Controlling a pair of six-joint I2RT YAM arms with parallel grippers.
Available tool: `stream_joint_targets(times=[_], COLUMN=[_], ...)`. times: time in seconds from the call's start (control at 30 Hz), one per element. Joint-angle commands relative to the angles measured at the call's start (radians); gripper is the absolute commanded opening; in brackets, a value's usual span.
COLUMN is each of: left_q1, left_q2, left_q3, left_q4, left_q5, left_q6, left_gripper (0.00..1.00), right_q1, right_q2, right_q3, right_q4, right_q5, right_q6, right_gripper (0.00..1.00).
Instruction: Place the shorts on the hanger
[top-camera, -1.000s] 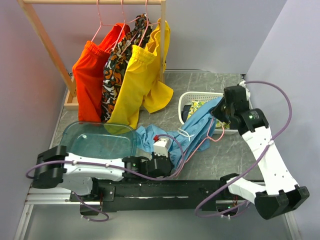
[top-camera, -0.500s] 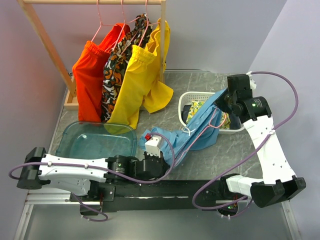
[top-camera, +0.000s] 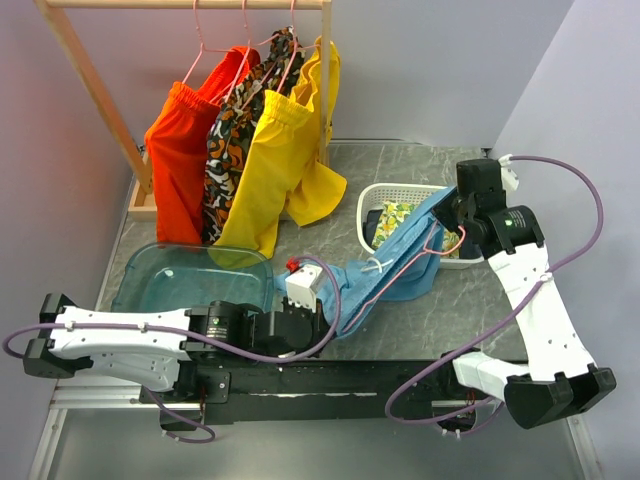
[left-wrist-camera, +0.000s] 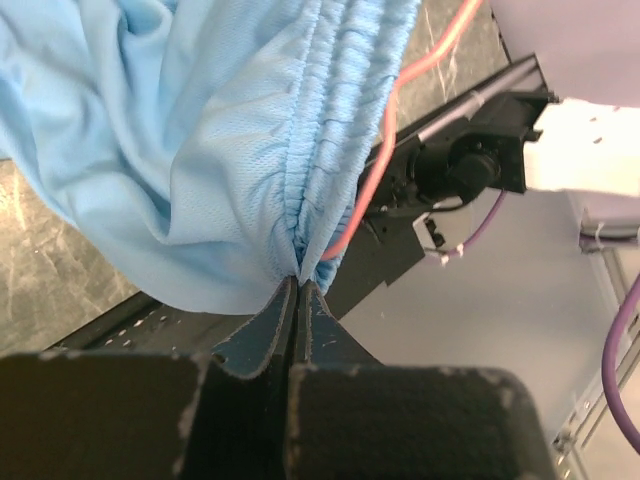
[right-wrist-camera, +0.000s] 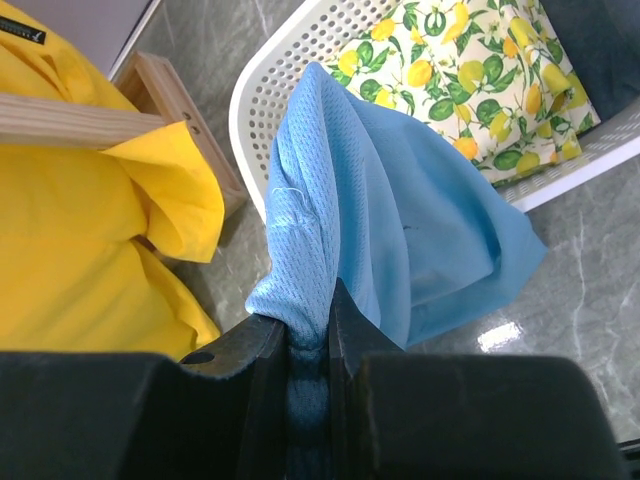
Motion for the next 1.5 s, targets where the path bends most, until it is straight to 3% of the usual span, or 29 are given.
stream_joint_targets(times=[0.0,0.43,0.67,0.8,0.87,0.93,1.07,1.27,1.47], left_q1=[-0.033,-0.025,0.142,0.205,0.219,0.237,0.248,0.248,0.181], left_q2=[-0.037,-0.08,-0.071,0.015,0.068,0.085,0.066,-0.036,-0.086], left_q3=[0.069,0.09,0.078,0.153,0.213,0.231,0.225,0.144,0.02], left_q4=[-0.107,-0.095,0.064,0.098,0.048,0.037,0.036,-0.037,-0.053], left_q5=[0.14,0.164,0.246,0.253,0.212,0.187,0.166,0.04,-0.062], left_q6=[0.052,-0.015,0.005,0.11,0.13,0.158,0.216,0.289,0.172], left_gripper=[0.01,0.01,0.01,0.03,0.15,0.21,0.69,0.91,0.99], right_q1=[-0.019,0.012,0.191,0.275,0.28,0.279,0.28,0.269,0.266], right_q2=[-0.042,-0.075,-0.103,-0.118,-0.111,-0.102,-0.095,-0.083,-0.051], right_q3=[-0.016,-0.05,-0.073,-0.105,-0.111,-0.109,-0.131,-0.178,-0.178], right_q4=[0.221,0.211,0.211,0.194,0.169,0.136,0.114,0.111,0.093], right_q5=[0.227,0.319,0.296,0.258,0.229,0.212,0.166,0.131,0.128], right_q6=[0.044,0.11,0.188,0.274,0.291,0.307,0.308,0.299,0.324], right_gripper=[0.0,0.0,0.0,0.0,0.0,0.0,0.0,0.0,0.0])
